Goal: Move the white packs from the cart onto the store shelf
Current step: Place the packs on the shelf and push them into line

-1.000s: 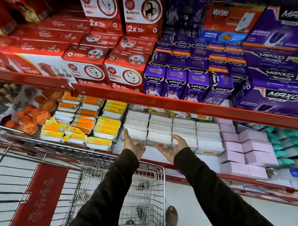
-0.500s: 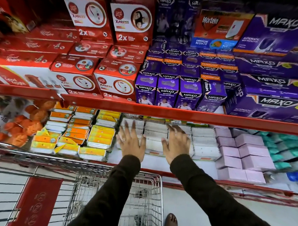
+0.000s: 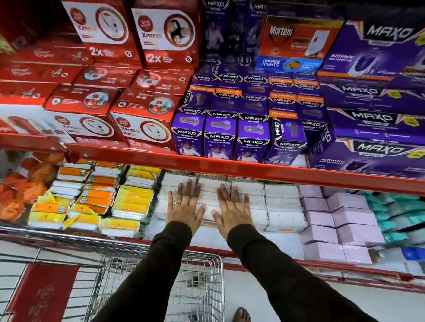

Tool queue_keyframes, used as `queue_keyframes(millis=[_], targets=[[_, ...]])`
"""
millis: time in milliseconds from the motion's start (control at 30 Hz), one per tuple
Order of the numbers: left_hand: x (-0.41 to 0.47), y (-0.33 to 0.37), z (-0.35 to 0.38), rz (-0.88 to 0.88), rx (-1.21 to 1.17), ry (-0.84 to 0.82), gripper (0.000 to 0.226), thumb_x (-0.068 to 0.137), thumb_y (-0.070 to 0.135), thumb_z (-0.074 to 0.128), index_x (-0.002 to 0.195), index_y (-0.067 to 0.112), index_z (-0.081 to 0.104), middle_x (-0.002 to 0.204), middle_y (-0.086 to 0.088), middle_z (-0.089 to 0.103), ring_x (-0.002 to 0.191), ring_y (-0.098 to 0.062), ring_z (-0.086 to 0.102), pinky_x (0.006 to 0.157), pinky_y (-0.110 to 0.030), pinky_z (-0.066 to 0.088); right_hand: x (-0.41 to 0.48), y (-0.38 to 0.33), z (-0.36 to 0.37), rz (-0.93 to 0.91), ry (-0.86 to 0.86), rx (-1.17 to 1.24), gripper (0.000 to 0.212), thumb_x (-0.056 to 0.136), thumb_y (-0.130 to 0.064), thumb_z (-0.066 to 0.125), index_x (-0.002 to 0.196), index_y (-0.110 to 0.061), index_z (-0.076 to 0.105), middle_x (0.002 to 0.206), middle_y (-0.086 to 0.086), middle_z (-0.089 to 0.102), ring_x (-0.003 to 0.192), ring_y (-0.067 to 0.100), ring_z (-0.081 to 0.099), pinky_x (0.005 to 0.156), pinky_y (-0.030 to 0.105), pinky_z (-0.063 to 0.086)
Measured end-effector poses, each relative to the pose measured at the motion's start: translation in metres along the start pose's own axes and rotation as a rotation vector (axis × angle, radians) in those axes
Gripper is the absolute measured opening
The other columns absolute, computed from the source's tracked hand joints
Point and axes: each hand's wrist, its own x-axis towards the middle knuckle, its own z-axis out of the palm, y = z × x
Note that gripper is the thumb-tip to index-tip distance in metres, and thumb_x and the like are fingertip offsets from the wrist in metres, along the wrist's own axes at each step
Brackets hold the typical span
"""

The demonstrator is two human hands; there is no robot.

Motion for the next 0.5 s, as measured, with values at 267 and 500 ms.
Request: queue_keyframes(millis=[267,500], targets=[[-0.003,0.050,-0.015,-0.010,-0.045,0.087,0.069,0.088,0.059,-0.001,0.149,0.032,-0.017,0.165,-0.004,-0.015,0.152,-0.026,-0.015,0.111,-0.048,-0.031,-0.017,0.045,-0.028,0.110,0.209,0.063,0.070,0.102,-0.037,0.031,0.149,-0.029,-0.020,0.158,-0.004,-0.024,0.149,0.024,-0.019,0.117,0.044,-0.023],[0.004,0.119,-0.005,0.120,-0.070,-0.006,0.065,0.101,0.052,0.021,0.156,0.030,-0.006,0.164,-0.002,-0.019,0.152,-0.028,-0.015,0.113,-0.049,-0.023,-0.032,0.101,-0.009,0.314,0.073,0.045,0.069,0.092,-0.049,0.003,0.157,-0.027,0.000,0.167,0.002,-0.003,0.153,0.028,-0.011,0.114,0.050,-0.025]])
